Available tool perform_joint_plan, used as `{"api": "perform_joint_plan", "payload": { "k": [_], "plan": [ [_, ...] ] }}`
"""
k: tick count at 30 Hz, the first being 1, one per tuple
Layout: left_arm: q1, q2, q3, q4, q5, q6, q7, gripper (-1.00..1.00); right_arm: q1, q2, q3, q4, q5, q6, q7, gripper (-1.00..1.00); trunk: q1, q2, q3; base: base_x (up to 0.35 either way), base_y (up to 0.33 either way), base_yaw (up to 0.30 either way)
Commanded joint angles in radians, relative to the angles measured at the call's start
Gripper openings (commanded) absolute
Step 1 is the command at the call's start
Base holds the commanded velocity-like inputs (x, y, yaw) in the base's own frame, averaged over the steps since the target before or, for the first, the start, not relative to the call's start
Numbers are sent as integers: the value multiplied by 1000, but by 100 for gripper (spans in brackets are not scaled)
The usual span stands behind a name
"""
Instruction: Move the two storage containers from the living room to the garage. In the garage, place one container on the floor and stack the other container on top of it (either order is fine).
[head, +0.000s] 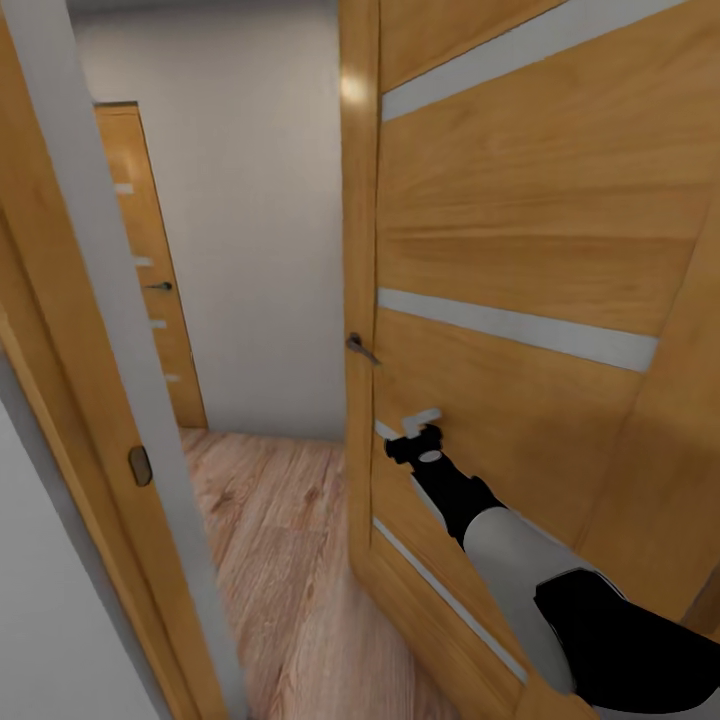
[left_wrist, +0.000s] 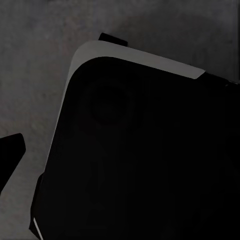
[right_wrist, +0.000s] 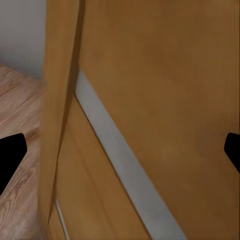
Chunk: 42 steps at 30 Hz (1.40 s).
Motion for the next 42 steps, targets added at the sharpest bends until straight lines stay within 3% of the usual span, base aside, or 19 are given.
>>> {"api": "perform_joint_plan", "payload": {
  "k": [1, 14, 27, 42],
  "plan": [
    [0, 0, 2, 0, 4, -2, -1, 100, -1, 0, 4, -2, 16, 9, -9, 100, 0, 0, -1, 227, 0, 0],
    [0, 0, 2, 0, 5, -2, -1, 100, -1, 0, 4, 14, 15, 8, -10, 100, 0, 0, -1, 227, -4, 0],
    [0, 0, 2, 0, 5, -2, -1, 100, -1, 0, 4, 14, 15, 9, -9, 100, 0, 0, -1, 227, -143, 0],
    [0, 0, 2, 0, 4, -2, -1, 100, -1, 0, 4, 39, 18, -1, -10, 100, 0, 0, -1, 86, -7, 0]
  ]
}}
